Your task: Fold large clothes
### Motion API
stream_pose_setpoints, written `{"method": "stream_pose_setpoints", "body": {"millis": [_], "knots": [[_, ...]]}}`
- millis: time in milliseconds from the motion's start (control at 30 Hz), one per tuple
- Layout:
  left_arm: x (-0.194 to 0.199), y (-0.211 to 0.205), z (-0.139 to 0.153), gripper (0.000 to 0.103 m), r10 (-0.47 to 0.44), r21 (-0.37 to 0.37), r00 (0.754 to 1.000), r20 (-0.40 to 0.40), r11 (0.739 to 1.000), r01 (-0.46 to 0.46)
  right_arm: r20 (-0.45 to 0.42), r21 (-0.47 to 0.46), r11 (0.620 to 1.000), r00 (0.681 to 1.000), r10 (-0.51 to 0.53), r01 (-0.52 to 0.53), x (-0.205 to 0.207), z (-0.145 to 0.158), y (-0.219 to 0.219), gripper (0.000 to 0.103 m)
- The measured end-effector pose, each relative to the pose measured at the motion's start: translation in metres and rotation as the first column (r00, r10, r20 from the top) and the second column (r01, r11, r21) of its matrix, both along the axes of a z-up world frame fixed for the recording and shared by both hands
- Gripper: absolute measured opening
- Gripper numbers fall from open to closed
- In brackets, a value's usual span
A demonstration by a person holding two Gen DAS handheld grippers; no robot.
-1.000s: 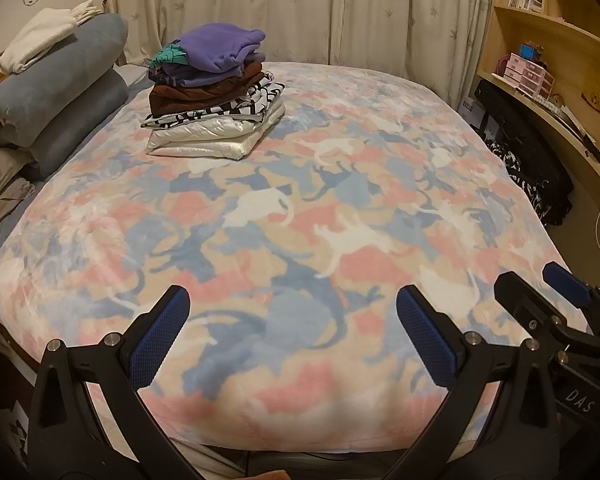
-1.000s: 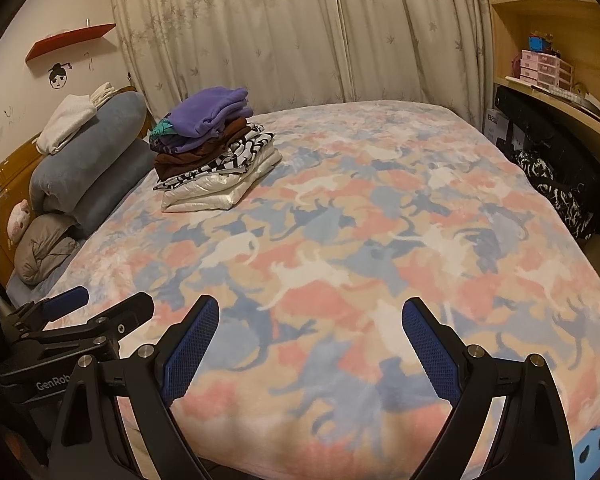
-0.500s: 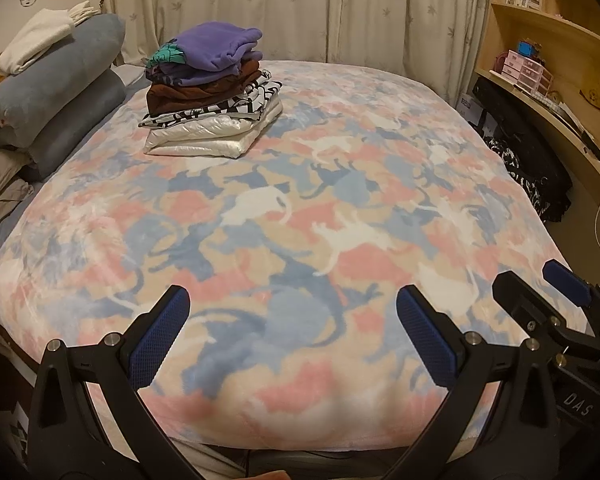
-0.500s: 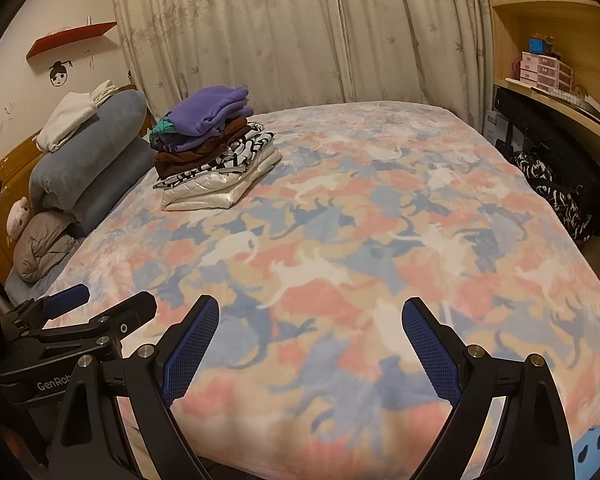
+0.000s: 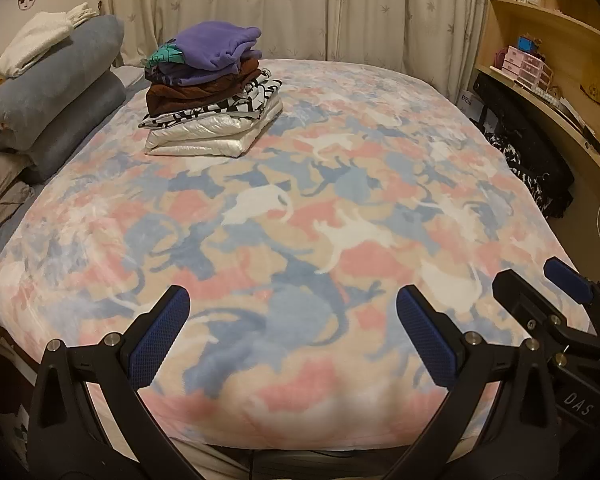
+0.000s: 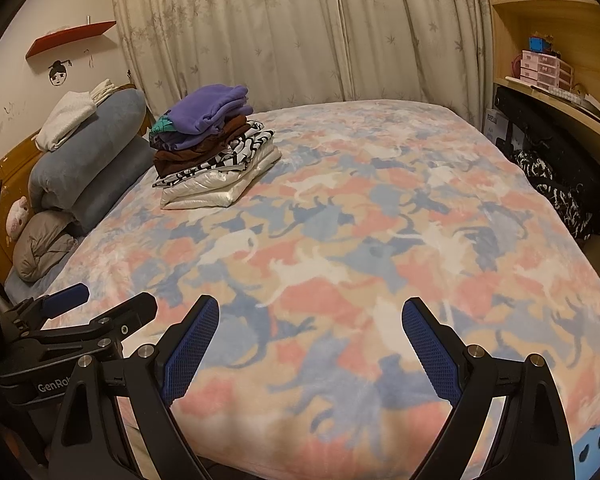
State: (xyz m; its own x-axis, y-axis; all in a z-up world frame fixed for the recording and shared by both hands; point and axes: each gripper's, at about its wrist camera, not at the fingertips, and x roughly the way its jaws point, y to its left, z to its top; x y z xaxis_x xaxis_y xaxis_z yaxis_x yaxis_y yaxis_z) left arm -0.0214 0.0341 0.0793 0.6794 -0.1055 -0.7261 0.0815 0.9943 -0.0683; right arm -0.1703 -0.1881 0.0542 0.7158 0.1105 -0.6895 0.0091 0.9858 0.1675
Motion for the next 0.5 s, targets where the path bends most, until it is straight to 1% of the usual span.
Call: {"method": "stream_pose_setpoints", "body": {"millis": [500], "knots": [[-0.0016, 0.0046, -0.0012, 0.102, -0.005, 0.016, 1.000, 0.012, 1.000, 0.005, 0.002, -0.003, 1.000, 1.000, -0.001, 0.001, 0.0010, 0.0002, 0.0018, 0.094]]}}
